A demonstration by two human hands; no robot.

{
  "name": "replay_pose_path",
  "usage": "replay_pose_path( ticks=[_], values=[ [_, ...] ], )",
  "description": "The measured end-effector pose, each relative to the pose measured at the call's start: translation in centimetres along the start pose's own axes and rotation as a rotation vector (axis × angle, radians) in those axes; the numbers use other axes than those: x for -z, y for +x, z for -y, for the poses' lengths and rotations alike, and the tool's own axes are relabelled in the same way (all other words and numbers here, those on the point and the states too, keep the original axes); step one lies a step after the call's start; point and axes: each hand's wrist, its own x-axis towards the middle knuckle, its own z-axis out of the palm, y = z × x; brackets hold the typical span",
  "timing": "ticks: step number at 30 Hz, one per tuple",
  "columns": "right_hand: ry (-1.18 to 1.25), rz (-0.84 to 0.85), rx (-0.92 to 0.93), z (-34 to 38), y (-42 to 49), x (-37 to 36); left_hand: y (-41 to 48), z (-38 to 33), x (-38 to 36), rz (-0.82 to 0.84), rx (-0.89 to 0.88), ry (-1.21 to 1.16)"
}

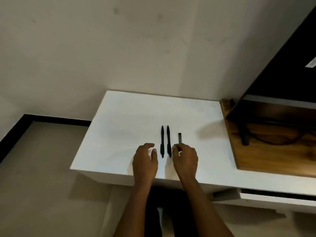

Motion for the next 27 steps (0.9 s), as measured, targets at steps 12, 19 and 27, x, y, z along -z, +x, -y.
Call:
replay_pose_path(
  ticks=[12, 19, 27],
  values=[
    [-0.083, 0.004, -0.071, 0.5, 2.9, -1.9, 4.7, 0.8, -0.3, -0.084, -0.051, -0.081],
    [-0.104, -0.001, -0.140, 1.0, 2.9, -2.6, 5.3, 0.6, -0.4, -0.108, -0.048, -0.110],
    [0.745, 0.059, -0.348, 0.0, 4.6, 1.0, 4.8, -1.5, -1.7, -0.062, 0.043, -0.371]
  ],
)
